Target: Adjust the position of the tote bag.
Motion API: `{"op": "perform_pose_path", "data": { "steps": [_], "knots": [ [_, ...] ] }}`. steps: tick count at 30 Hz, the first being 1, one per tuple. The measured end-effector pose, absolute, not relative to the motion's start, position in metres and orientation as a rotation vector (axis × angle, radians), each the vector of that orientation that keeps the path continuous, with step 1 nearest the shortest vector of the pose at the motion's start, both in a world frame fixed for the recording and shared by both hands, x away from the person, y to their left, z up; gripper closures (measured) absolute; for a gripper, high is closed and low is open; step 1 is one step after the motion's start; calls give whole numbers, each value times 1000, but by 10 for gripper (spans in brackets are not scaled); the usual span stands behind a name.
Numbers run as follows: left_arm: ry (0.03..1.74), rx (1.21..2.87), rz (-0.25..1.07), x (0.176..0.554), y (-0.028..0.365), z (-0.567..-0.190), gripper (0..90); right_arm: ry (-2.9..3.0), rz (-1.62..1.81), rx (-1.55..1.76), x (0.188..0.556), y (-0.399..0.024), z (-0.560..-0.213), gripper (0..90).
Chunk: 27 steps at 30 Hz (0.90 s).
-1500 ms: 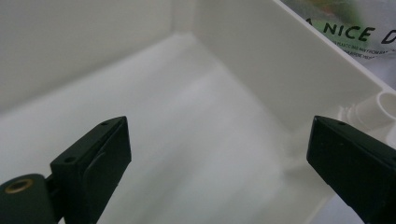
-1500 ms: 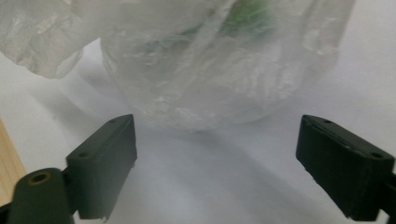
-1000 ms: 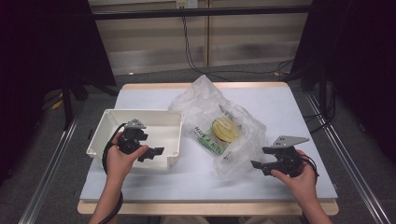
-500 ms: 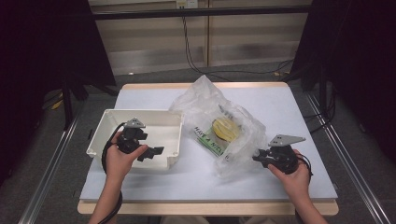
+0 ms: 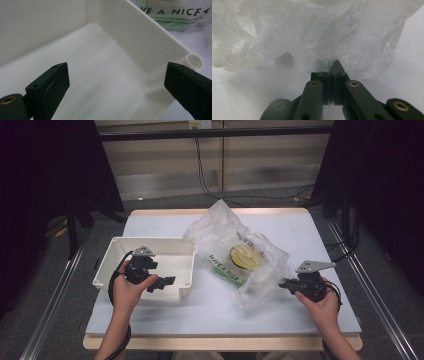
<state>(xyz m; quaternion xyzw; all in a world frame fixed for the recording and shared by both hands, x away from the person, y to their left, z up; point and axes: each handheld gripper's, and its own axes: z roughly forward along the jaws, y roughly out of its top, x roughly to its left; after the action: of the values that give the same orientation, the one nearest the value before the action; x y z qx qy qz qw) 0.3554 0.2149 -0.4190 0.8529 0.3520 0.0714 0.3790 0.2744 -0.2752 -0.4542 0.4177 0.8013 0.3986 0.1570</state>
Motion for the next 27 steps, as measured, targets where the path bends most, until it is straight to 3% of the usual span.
{"op": "perform_pose_path", "data": {
  "steps": [27],
  "knots": [
    [886,2183,183,357,210,-415,59,2270,1040,1226,329,-316,-451,894]
  ]
}}
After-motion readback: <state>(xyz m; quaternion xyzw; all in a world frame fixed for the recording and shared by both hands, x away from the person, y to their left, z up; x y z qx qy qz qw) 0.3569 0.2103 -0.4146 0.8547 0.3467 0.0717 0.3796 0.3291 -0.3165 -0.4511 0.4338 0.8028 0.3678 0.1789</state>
